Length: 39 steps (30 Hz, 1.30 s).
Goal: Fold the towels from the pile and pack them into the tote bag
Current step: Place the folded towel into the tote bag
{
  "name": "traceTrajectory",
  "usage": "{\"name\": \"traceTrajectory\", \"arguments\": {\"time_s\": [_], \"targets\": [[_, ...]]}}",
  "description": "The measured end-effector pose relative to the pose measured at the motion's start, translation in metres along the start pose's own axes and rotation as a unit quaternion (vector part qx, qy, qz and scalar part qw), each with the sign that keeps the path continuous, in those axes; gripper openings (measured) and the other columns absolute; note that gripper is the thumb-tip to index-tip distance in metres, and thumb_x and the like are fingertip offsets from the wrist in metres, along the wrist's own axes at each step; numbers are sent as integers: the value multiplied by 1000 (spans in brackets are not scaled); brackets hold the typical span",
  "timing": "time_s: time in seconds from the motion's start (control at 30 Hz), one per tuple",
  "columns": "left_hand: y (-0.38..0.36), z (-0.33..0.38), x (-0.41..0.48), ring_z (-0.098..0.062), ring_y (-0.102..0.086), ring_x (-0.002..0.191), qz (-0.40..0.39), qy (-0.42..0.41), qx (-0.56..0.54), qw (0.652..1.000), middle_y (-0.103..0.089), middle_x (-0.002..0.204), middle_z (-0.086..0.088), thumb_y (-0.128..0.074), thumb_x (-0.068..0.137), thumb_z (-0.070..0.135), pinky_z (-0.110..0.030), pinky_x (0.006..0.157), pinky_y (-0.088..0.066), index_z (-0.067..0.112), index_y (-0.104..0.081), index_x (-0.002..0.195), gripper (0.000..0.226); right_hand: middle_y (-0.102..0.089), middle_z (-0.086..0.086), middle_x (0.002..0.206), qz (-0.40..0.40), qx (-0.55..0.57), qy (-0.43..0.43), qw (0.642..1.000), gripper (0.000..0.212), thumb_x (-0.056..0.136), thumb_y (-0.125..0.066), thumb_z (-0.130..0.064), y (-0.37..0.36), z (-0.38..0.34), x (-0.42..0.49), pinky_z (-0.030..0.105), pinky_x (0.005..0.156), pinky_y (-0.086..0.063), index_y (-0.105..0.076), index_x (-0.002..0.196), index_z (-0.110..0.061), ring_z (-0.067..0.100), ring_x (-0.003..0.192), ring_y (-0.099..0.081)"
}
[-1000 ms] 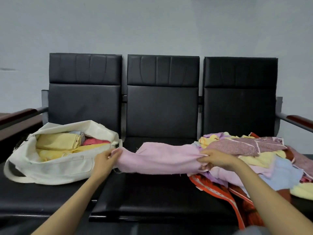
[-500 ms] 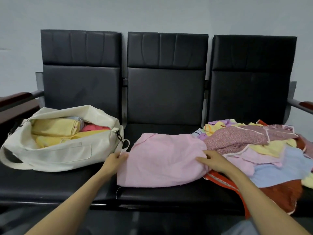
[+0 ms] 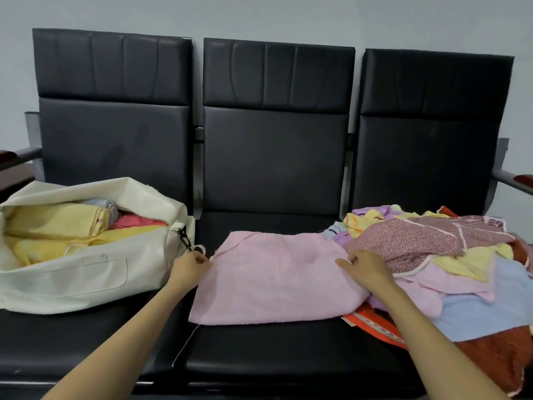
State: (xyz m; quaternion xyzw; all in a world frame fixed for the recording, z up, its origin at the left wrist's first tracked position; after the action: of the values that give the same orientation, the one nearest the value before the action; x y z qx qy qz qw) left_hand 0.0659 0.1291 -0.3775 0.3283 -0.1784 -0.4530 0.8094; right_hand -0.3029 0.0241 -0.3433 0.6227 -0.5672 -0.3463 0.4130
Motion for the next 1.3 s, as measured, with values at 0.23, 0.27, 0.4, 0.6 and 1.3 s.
{"name": "traceTrajectory", "arguments": {"time_s": [0.23,0.27,0.4,0.6,1.3], "targets": [[-14,3,10,-28,-50,76,5,-20,125,992,-50,67,-5,-52,90,13,-32,58,-32,10,-43,63,29,-63,8,97,67,-29,25,997,15,96,-49,-22,0,-18,14,33,73,-46,-62,98,-13,24,87,-56],[-14,4,11,-29,-47,77,23,-27,117,992,-46,65,-3,-48,91,13,-33,59,-31,12,-37,63,31,-62,10,99,104,-7,30,994,15,95,-49,-20,4,-20,15,35,72,-46,-61,98,-11,25,89,-55],[-21,13,10,-26,-45,78,55,-51,176,981,-53,82,-7,-41,96,13,-32,61,-33,10,-44,80,17,-59,12,112,138,-72,13,988,24,95,-45,-19,4,-17,20,38,81,-41,-57,113,-7,30,109,-45],[-39,16,16,-29,-55,95,12,-59,236,970,-58,105,-13,-46,97,17,-31,67,-38,5,-55,106,18,-57,10,126,14,-151,-39,988,31,96,-41,-24,-16,-12,26,35,93,-34,-51,124,-16,30,120,-41],[-5,1,-10,-17,-43,73,-251,25,-46,967,-47,90,-3,-56,84,-7,-22,61,-37,18,-66,103,34,-45,6,129,-166,216,-43,961,43,84,-46,6,15,16,-7,40,92,-47,-66,114,-17,25,112,-48]]}}
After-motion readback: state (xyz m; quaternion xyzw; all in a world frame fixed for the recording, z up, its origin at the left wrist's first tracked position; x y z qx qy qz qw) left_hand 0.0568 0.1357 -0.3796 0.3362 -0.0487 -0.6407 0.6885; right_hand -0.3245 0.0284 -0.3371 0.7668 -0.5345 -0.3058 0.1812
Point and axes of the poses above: each hand's wrist, its own x-axis towards the middle knuckle, its own y-axis out of the back of the hand, z = x × y, the point moved 4 cm from there along x, towards the middle knuckle
